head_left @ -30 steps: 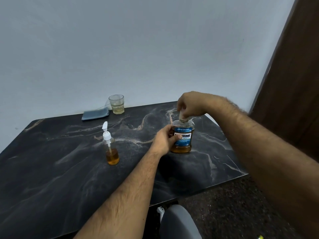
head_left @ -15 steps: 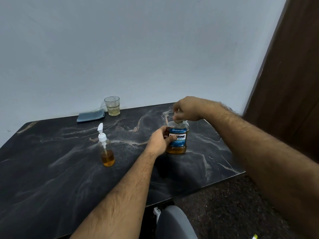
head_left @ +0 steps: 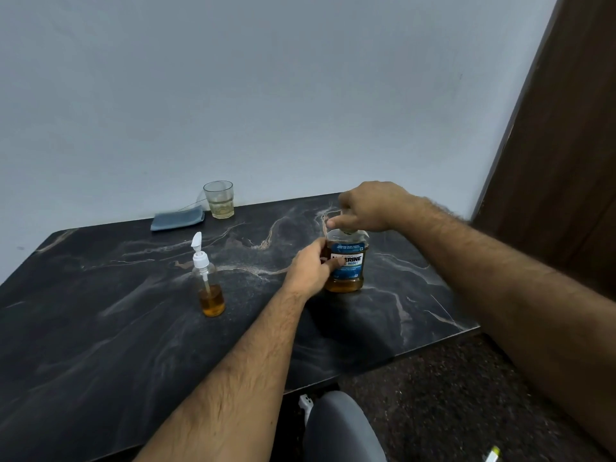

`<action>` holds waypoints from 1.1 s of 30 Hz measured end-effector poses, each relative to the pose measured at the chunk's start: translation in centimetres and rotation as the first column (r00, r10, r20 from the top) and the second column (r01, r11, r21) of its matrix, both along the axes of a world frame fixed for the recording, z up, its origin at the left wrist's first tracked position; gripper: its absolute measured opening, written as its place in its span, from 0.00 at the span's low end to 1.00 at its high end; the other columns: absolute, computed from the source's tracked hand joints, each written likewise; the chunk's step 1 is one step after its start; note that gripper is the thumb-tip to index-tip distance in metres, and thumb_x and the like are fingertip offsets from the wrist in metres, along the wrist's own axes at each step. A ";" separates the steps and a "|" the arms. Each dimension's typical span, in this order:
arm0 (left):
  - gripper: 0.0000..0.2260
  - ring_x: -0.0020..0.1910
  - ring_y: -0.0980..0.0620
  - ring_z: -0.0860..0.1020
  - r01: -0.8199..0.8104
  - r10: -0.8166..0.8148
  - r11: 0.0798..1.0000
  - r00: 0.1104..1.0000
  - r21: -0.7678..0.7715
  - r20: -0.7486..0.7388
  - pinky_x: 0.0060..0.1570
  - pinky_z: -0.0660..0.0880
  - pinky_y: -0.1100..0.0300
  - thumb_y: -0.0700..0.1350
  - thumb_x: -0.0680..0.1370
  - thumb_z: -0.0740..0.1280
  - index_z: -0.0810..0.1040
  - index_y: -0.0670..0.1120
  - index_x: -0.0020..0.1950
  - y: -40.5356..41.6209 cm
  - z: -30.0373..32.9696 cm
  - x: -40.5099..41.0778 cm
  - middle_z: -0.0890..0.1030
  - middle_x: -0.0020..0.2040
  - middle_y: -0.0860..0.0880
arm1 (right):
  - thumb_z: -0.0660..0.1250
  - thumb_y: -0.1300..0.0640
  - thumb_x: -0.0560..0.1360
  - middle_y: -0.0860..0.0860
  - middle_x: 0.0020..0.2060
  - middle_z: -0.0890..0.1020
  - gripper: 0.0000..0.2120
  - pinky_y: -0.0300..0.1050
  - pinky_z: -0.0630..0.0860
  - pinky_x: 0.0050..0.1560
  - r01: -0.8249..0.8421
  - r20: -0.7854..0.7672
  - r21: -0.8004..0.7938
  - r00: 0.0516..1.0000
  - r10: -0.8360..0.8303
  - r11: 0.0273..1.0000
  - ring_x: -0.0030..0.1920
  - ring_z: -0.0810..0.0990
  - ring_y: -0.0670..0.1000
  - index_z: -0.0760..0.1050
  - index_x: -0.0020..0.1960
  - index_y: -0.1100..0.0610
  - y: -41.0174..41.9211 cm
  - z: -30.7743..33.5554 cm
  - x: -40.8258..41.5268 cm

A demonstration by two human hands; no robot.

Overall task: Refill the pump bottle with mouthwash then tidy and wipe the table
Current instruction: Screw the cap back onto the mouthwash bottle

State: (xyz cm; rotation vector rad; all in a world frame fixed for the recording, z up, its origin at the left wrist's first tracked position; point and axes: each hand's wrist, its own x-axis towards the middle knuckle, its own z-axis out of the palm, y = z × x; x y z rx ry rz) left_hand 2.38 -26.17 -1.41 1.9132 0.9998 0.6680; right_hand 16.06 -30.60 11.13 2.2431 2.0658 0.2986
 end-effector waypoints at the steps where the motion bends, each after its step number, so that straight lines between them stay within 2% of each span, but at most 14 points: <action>1: 0.19 0.61 0.53 0.77 0.004 -0.004 1.000 1.000 0.011 -0.014 0.65 0.73 0.47 0.49 0.77 0.70 0.73 0.50 0.67 0.0 0.1 0.0 0.80 0.62 0.52 | 0.56 0.31 0.77 0.46 0.40 0.75 0.23 0.47 0.68 0.43 -0.044 -0.007 -0.011 0.999 0.044 0.999 0.45 0.73 0.49 0.74 0.51 0.51 -0.1 0.2 0.2; 4: 0.19 0.62 0.52 0.77 0.004 -0.003 0.999 0.999 0.040 -0.032 0.64 0.73 0.49 0.49 0.77 0.70 0.73 0.51 0.67 0.0 0.1 0.0 0.80 0.62 0.52 | 0.55 0.36 0.79 0.45 0.36 0.74 0.19 0.45 0.68 0.40 -0.120 0.004 0.038 0.993 0.120 0.992 0.43 0.75 0.50 0.71 0.47 0.51 -0.2 -0.5 0.1; 7: 0.20 0.63 0.52 0.77 -0.019 0.022 0.998 0.999 0.063 -0.049 0.65 0.73 0.48 0.50 0.77 0.70 0.73 0.50 0.67 -0.2 0.0 0.0 0.80 0.63 0.52 | 0.54 0.40 0.80 0.45 0.32 0.70 0.17 0.45 0.67 0.39 -0.069 0.021 0.183 0.998 0.066 0.981 0.41 0.74 0.51 0.71 0.45 0.51 0.1 -1.8 -0.5; 11: 0.21 0.63 0.52 0.77 -0.075 0.078 0.995 0.996 0.059 -0.041 0.65 0.73 0.46 0.51 0.77 0.70 0.72 0.51 0.68 -0.1 -0.2 -0.1 0.80 0.63 0.52 | 0.52 0.43 0.80 0.50 0.37 0.76 0.20 0.46 0.70 0.39 0.046 0.004 0.304 0.999 -0.050 0.951 0.41 0.75 0.52 0.79 0.50 0.53 0.5 -2.7 -1.7; 16: 0.21 0.62 0.52 0.78 -0.069 0.070 0.996 0.997 0.060 -0.021 0.65 0.73 0.47 0.51 0.76 0.71 0.73 0.50 0.68 -0.2 -0.3 -0.2 0.81 0.62 0.52 | 0.51 0.45 0.81 0.53 0.43 0.81 0.21 0.46 0.69 0.38 0.133 -0.047 0.356 0.991 -0.125 0.925 0.42 0.76 0.52 0.80 0.54 0.54 0.8 -3.6 -2.1; 20: 0.20 0.62 0.53 0.78 -0.018 0.018 0.999 1.000 0.027 0.007 0.64 0.74 0.49 0.51 0.76 0.71 0.74 0.50 0.67 -0.1 -0.3 -0.5 0.81 0.62 0.52 | 0.53 0.40 0.80 0.52 0.42 0.81 0.22 0.46 0.69 0.39 0.153 -0.147 0.354 0.983 -0.107 0.923 0.44 0.76 0.52 0.78 0.50 0.55 0.0 -3.9 -1.6; 23: 0.20 0.62 0.53 0.77 0.007 -0.007 0.999 1.000 0.041 0.006 0.65 0.73 0.48 0.51 0.77 0.71 0.73 0.50 0.67 -0.1 -0.3 -0.6 0.80 0.62 0.52 | 0.52 0.31 0.77 0.48 0.42 0.78 0.27 0.47 0.71 0.41 0.148 -0.299 0.297 0.953 -0.055 0.943 0.46 0.73 0.50 0.74 0.53 0.53 -1.4 -4.3 -1.1; 26: 0.21 0.63 0.52 0.77 0.038 -0.037 0.997 0.999 0.063 -0.012 0.65 0.73 0.49 0.50 0.78 0.70 0.72 0.51 0.69 0.0 -0.2 -0.8 0.80 0.64 0.51 | 0.52 0.32 0.78 0.48 0.46 0.78 0.28 0.50 0.74 0.46 0.262 -0.575 0.387 0.818 0.010 0.884 0.47 0.75 0.50 0.74 0.58 0.54 -3.1 -5.4 -0.1; 28: 0.23 0.63 0.53 0.76 0.049 -0.050 0.997 0.999 0.051 0.004 0.65 0.73 0.50 0.48 0.78 0.69 0.70 0.51 0.72 -0.1 -0.6 -1.2 0.78 0.65 0.50 | 0.55 0.38 0.80 0.48 0.49 0.80 0.22 0.50 0.75 0.50 0.392 -0.752 0.414 0.656 0.067 0.821 0.49 0.77 0.50 0.75 0.59 0.54 -4.0 -7.2 0.7; 30: 0.24 0.61 0.55 0.77 -0.011 0.010 1.000 0.996 0.018 0.086 0.64 0.75 0.52 0.45 0.78 0.69 0.68 0.50 0.74 -0.3 -1.4 -1.6 0.79 0.63 0.52 | 0.60 0.49 0.80 0.50 0.52 0.81 0.12 0.51 0.77 0.49 0.496 -0.889 0.324 0.452 0.078 0.806 0.48 0.79 0.51 0.75 0.59 0.53 -4.6 -9.9 1.5; 31: 0.24 0.58 0.56 0.78 -0.068 0.066 0.998 0.990 0.012 0.125 0.62 0.76 0.54 0.45 0.78 0.70 0.70 0.49 0.73 -0.3 -1.8 -1.8 0.80 0.60 0.53 | 0.62 0.55 0.79 0.51 0.52 0.81 0.10 0.50 0.79 0.47 0.506 -0.926 0.256 0.372 0.059 0.823 0.48 0.80 0.51 0.74 0.60 0.53 -4.9 -11.2 1.6; 33: 0.19 0.53 0.57 0.81 -0.162 0.156 0.987 0.973 0.019 0.167 0.59 0.78 0.56 0.44 0.78 0.70 0.75 0.48 0.68 -0.6 -2.4 -2.1 0.82 0.53 0.55 | 0.65 0.64 0.76 0.50 0.52 0.81 0.15 0.43 0.80 0.45 0.441 -0.958 0.153 0.284 0.024 0.884 0.49 0.81 0.48 0.73 0.62 0.55 -5.2 -13.5 1.5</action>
